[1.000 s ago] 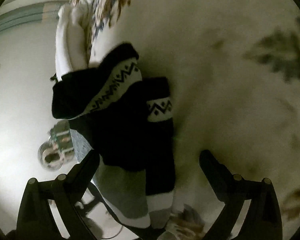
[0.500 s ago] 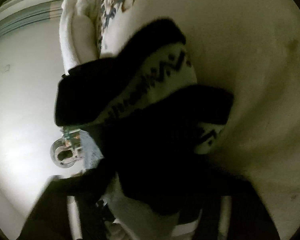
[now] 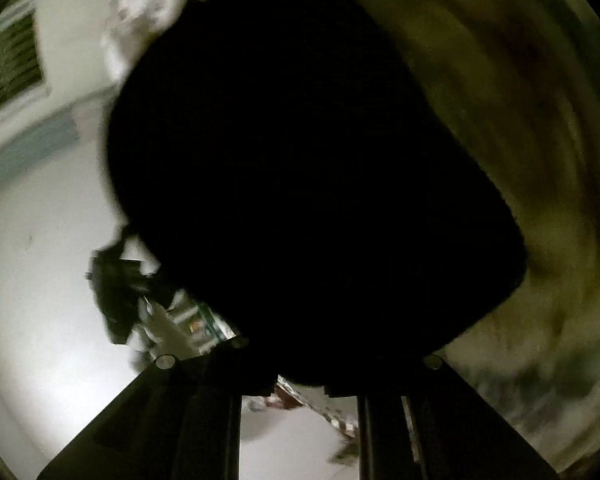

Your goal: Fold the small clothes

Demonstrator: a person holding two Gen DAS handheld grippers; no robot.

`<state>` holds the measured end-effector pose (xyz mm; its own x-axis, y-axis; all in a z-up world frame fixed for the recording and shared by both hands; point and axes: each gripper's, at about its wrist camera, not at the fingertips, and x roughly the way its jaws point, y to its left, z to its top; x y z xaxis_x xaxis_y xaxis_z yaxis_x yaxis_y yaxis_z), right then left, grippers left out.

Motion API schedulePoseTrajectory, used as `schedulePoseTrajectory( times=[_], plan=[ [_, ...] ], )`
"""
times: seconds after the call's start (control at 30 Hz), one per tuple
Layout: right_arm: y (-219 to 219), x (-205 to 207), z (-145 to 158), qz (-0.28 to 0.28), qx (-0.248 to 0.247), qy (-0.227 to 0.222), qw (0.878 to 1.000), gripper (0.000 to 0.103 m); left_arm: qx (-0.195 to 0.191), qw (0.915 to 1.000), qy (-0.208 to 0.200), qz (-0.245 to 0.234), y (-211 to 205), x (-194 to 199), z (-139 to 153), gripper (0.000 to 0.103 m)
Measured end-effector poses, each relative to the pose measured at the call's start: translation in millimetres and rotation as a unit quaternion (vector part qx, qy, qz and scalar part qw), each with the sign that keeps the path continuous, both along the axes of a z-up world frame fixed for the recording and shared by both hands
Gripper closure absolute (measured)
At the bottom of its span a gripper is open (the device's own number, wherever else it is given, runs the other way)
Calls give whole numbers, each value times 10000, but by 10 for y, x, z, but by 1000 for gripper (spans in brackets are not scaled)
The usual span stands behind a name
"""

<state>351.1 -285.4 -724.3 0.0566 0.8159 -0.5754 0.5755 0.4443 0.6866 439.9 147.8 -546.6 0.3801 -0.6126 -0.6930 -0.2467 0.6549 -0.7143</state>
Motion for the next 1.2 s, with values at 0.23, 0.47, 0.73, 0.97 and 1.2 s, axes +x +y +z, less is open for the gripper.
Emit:
schedulePoseTrajectory(
  times=[0.23,0.47,0.73,0.97,1.2],
  plan=[
    [-405,-94,279,334,-590,-96,9977,39,1590,9871,-32,-167,-38,-514,355,30],
    [-785,137,735,693,-1488,-553,9849,25,3082,9431,1002,-745,-265,-1478,-283,30],
    [-795,1339,426,700,-1589,-1043,9793,25,3175,9383,1276,-505,-327,-1475,-750,0],
    [-562,1815,74,885,-982,-1062,9855,90,3161,9358,1461,-557,-237,-1441,-569,0],
    [-479,2044,931,799,-1601,-1961,9641,93,3204,9443,743,-127,-78,-1368,121,0]
  ],
)
